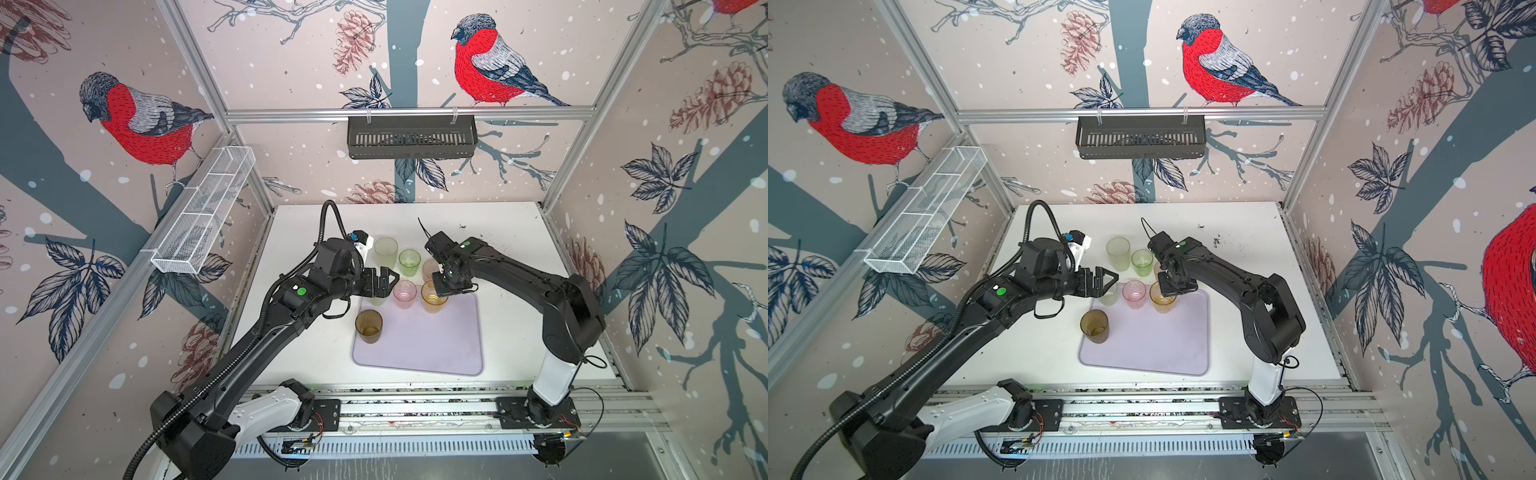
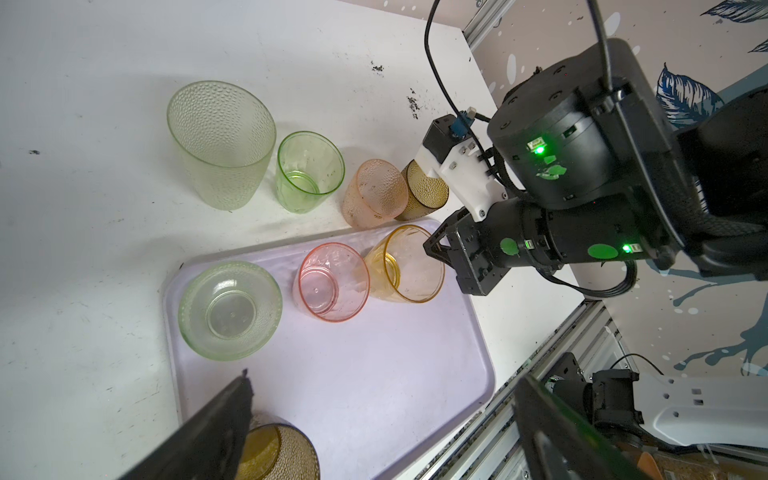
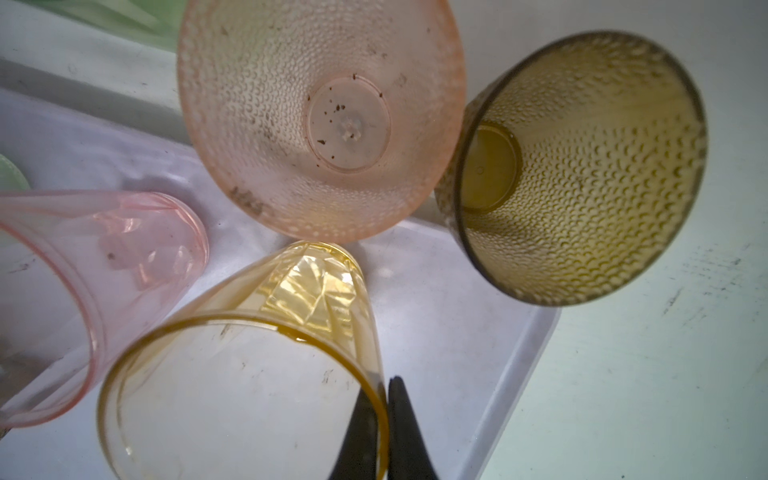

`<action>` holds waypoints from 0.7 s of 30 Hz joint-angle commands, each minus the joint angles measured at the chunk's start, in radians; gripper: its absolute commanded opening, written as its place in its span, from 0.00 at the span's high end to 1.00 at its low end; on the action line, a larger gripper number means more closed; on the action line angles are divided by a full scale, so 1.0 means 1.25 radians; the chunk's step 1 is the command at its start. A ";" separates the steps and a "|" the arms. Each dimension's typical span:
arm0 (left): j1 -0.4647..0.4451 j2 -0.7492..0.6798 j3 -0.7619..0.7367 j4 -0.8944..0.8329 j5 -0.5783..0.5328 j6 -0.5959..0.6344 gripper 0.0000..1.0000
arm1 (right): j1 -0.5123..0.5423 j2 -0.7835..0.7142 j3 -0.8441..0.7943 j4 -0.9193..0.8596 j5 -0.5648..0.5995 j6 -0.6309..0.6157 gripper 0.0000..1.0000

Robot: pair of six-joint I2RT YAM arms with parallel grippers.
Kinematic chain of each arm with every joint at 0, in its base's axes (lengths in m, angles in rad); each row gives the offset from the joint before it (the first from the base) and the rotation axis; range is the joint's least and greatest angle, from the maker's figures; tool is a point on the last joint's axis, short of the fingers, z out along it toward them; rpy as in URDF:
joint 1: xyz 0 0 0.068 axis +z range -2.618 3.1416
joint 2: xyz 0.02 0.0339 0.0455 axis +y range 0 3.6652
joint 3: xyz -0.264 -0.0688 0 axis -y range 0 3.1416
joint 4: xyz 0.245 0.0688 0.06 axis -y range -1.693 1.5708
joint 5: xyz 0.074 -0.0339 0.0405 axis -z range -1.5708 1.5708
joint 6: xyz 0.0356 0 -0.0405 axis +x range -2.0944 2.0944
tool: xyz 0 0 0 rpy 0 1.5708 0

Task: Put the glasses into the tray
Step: 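Lower the yellow cup onto the tray beside the pink cup with the right gripper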

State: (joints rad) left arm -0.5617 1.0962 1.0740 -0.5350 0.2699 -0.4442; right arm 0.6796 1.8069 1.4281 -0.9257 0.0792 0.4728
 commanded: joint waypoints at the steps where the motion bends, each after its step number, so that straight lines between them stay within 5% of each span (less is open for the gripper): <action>1: 0.001 -0.001 0.006 -0.002 0.005 0.009 0.02 | 0.001 0.003 0.005 0.002 0.003 -0.003 0.90; 21: 0.002 0.004 0.012 -0.008 0.009 0.011 0.02 | 0.006 -0.001 0.031 -0.025 0.034 0.000 0.72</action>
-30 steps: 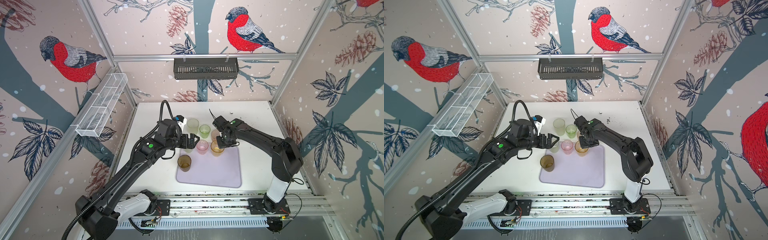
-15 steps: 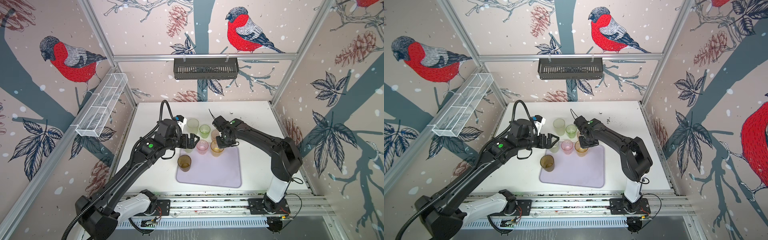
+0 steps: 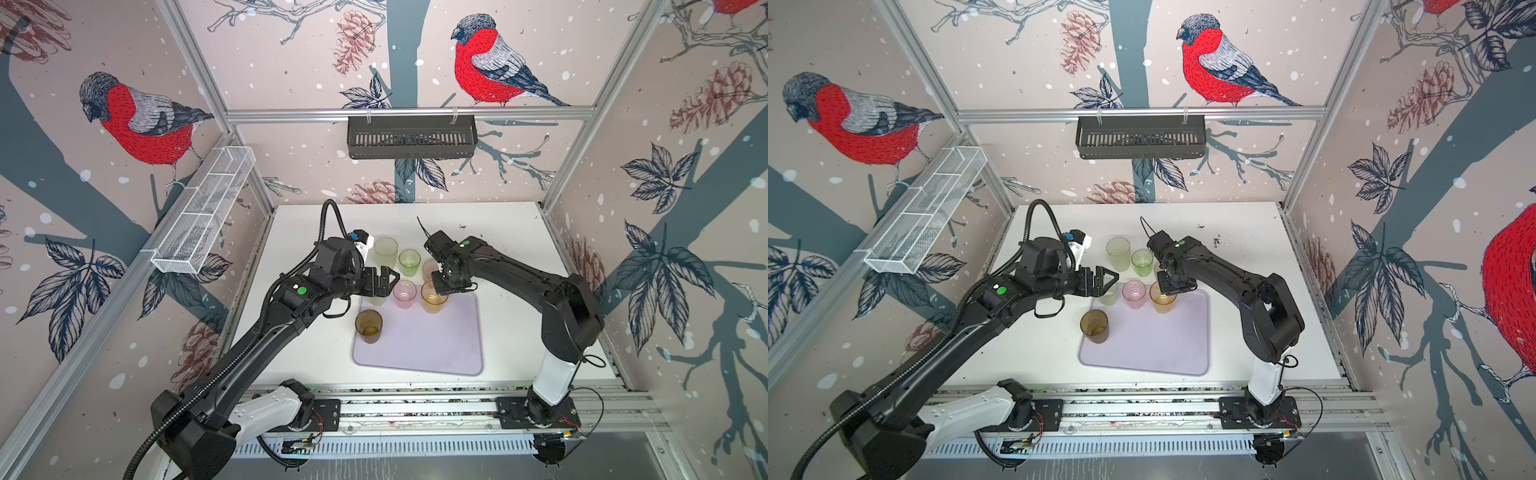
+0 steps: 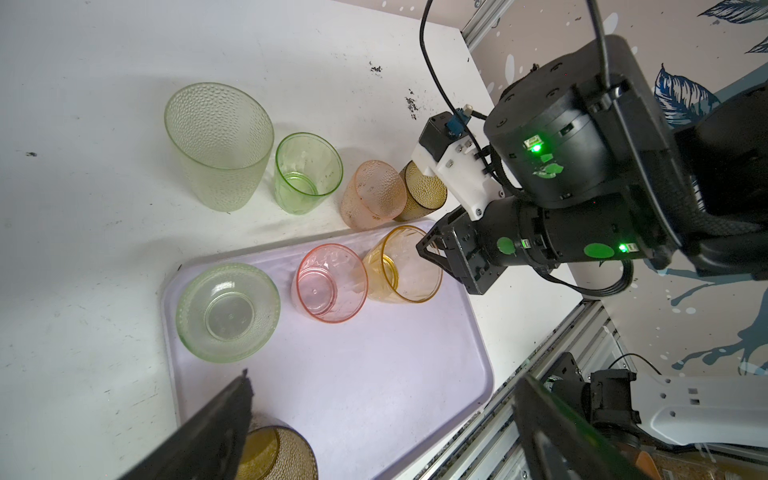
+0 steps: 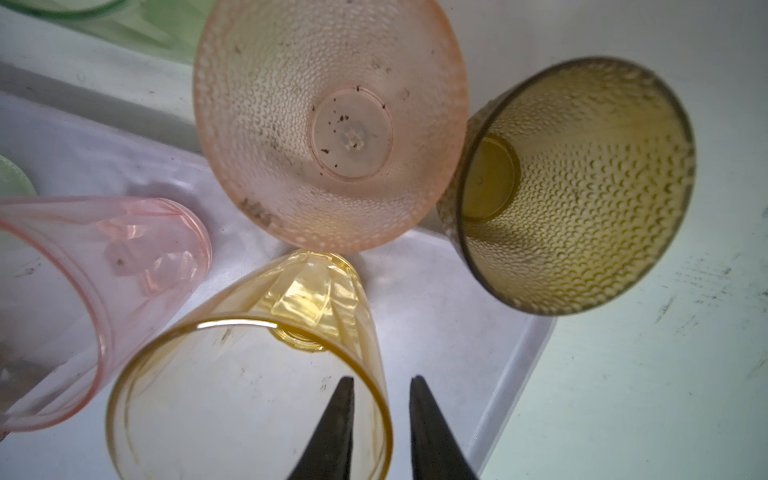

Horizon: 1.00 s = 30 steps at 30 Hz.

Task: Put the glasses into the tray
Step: 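Lower the yellow cup onto the tray beside the pink cup with the right gripper, then open the right gripper to release the yellow cup on the tray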

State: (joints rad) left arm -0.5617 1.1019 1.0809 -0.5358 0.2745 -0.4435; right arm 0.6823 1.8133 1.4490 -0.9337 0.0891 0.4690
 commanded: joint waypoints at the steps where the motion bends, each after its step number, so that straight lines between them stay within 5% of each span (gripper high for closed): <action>1: 0.002 0.002 0.007 -0.009 0.005 0.010 0.02 | 0.005 -0.006 0.019 -0.024 0.030 0.003 0.71; 30: 0.021 0.143 0.164 -0.164 -0.098 0.049 0.02 | 0.011 -0.064 0.139 -0.067 0.093 -0.028 0.47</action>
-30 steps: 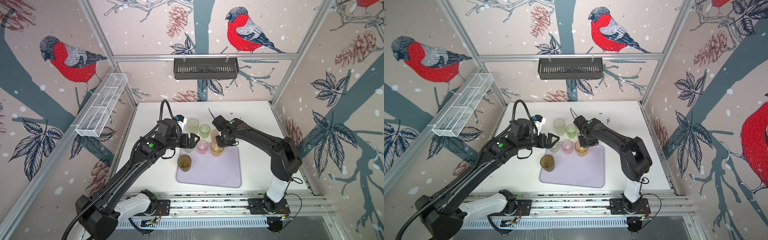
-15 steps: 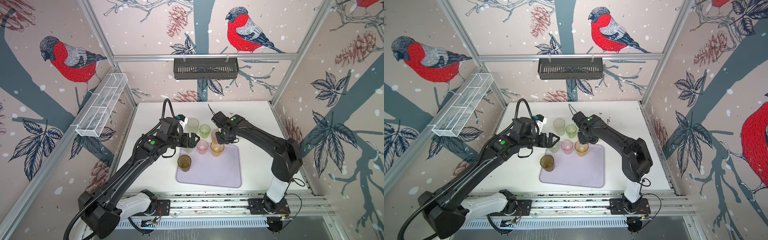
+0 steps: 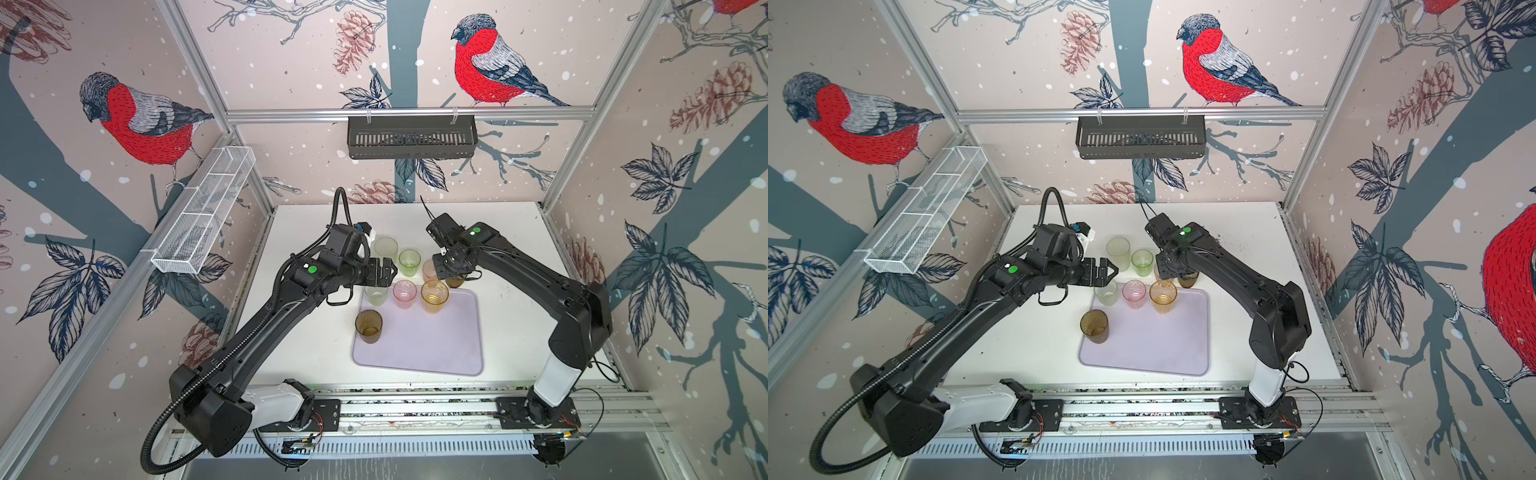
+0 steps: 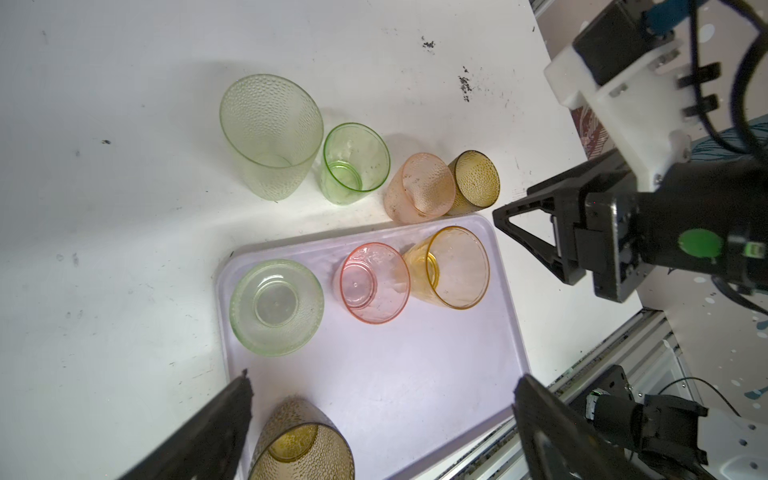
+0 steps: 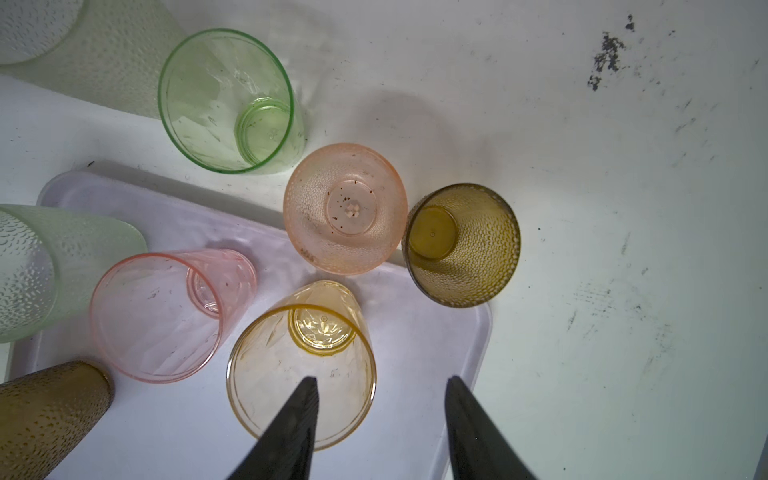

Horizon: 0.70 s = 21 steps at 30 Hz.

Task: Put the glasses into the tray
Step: 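Open the right gripper to release the yellow cup on the tray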

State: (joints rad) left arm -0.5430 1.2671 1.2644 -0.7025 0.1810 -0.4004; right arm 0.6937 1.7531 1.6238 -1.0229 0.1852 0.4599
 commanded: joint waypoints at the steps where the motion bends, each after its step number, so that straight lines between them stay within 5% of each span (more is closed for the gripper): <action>1: 0.011 0.016 0.025 -0.033 -0.021 0.013 0.02 | 0.002 -0.023 -0.006 0.016 0.013 -0.025 0.47; 11: 0.044 0.071 0.085 -0.033 -0.029 0.006 0.03 | 0.003 -0.114 -0.078 0.137 -0.015 -0.061 0.33; 21: 0.085 0.160 0.172 -0.070 -0.045 0.015 0.06 | -0.007 -0.190 -0.151 0.223 -0.042 -0.103 0.29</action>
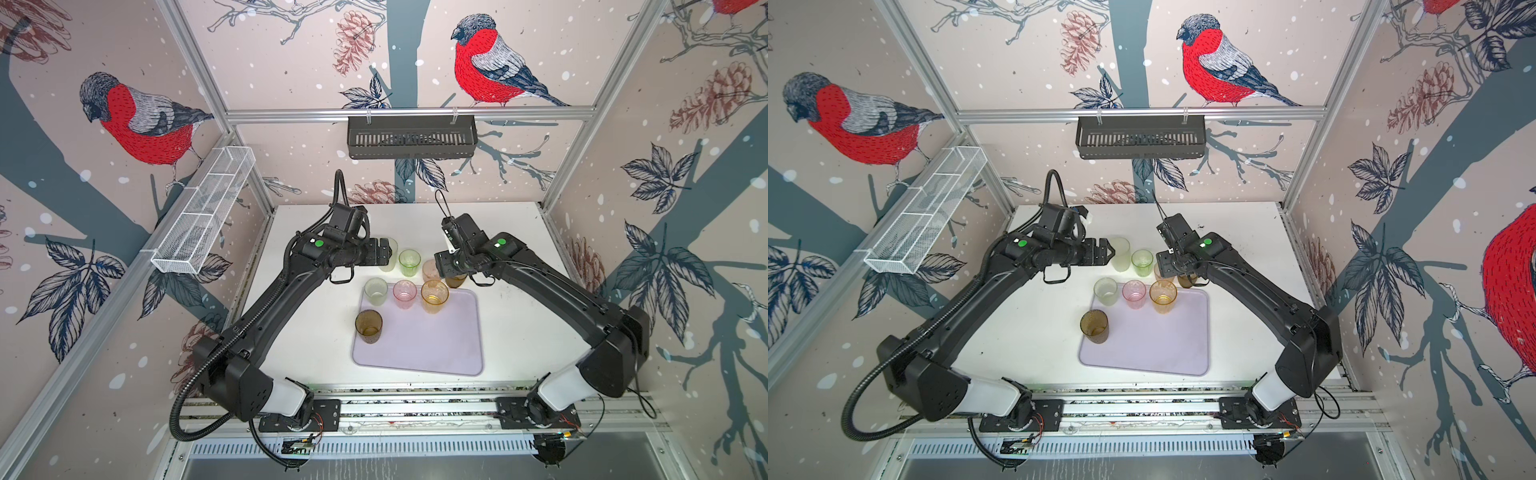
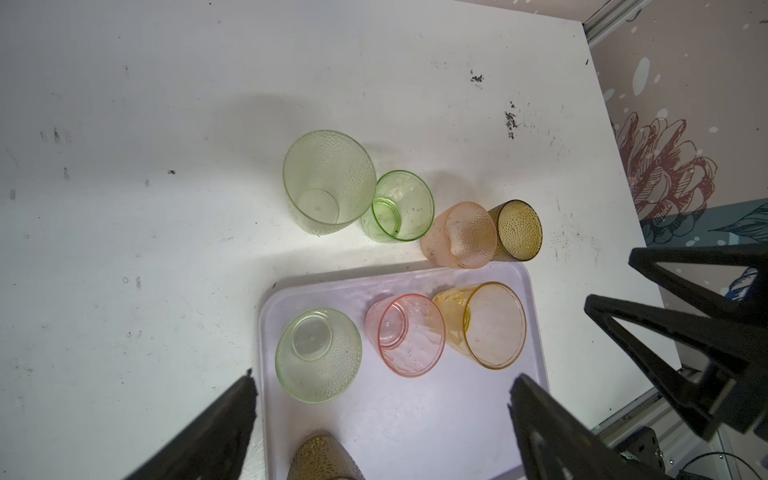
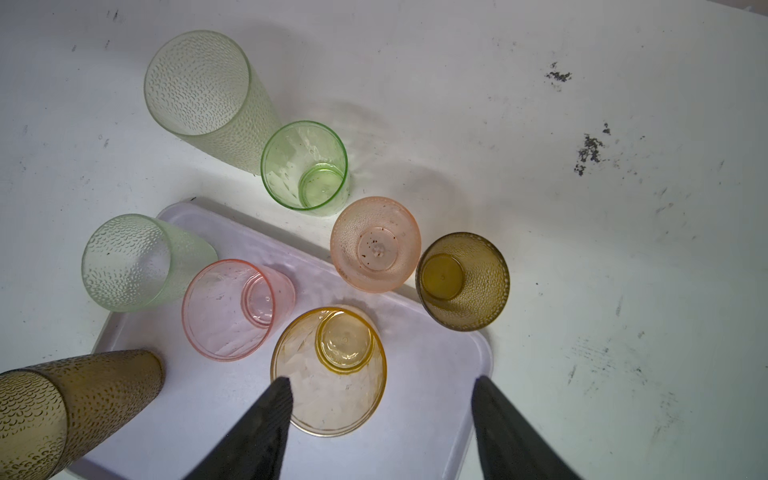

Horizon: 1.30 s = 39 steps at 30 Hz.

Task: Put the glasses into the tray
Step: 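Open the right gripper to release the yellow cup on the tray, then raise the right gripper away while the left gripper moves over the tall pale green cup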

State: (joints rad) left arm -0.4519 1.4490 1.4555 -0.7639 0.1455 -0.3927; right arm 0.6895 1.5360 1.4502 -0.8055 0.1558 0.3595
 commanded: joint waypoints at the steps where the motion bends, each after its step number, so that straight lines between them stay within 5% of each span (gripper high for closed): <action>1: 0.019 0.025 0.029 -0.025 -0.015 0.010 0.07 | -0.005 -0.023 -0.019 0.059 -0.024 -0.028 0.29; 26: 0.055 0.278 0.271 -0.191 -0.036 0.039 0.14 | -0.071 -0.208 -0.167 0.333 -0.234 -0.188 0.00; 39: 0.055 0.355 0.312 -0.193 -0.073 0.039 0.24 | -0.090 -0.223 -0.179 0.352 -0.310 -0.231 0.00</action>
State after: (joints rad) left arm -0.3851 1.8786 1.8271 -0.9813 0.0795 -0.3580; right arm 0.5808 1.2644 1.2312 -0.4015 -0.1898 0.0853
